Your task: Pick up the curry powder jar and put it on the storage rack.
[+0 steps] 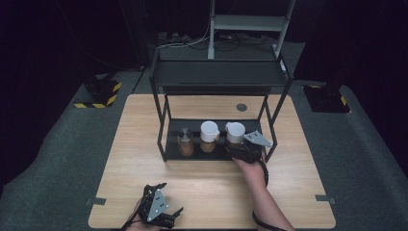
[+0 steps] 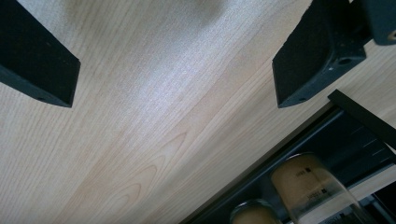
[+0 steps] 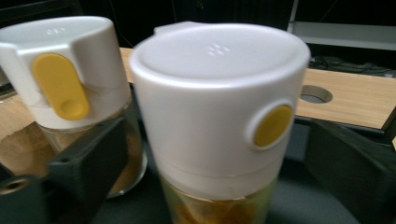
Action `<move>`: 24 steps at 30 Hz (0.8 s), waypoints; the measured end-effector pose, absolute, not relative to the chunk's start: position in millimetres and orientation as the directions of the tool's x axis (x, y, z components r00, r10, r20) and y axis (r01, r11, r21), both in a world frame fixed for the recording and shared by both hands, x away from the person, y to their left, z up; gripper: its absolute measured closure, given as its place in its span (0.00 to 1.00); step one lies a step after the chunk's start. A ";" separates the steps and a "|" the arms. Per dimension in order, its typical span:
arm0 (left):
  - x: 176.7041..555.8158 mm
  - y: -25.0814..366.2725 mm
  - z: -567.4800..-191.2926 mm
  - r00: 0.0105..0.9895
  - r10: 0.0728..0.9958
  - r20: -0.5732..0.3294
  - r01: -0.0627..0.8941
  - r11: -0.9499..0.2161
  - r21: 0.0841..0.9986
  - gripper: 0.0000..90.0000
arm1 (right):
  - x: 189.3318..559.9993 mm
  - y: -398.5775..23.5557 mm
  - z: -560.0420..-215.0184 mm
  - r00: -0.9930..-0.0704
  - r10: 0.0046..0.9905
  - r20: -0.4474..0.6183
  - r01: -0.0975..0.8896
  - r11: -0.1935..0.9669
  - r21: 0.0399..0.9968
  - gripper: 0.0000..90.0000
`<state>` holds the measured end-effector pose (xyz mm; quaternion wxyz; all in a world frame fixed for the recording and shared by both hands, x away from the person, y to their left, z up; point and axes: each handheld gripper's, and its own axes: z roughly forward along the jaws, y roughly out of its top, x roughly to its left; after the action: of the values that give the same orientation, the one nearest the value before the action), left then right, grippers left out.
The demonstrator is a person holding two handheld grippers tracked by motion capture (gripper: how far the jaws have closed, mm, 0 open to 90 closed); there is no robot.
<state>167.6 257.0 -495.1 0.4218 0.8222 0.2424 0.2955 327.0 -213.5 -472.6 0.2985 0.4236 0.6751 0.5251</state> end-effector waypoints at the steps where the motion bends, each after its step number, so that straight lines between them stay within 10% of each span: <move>1: 167.7 256.8 -494.8 0.709 0.646 0.283 0.149 -0.530 0.835 0.01 | 326.4 -213.1 -471.7 -0.467 0.883 0.043 0.258 0.090 0.962 0.00; 24: 167.9 254.3 -494.1 0.703 0.651 0.285 0.158 -0.534 0.830 0.01 | 296.6 -213.5 -459.7 -0.471 0.882 0.016 0.233 0.106 0.967 0.00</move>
<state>167.9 254.3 -494.1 0.4155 0.8241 0.2455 0.2968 296.6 -213.5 -459.7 0.3083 0.4117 0.6768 0.5267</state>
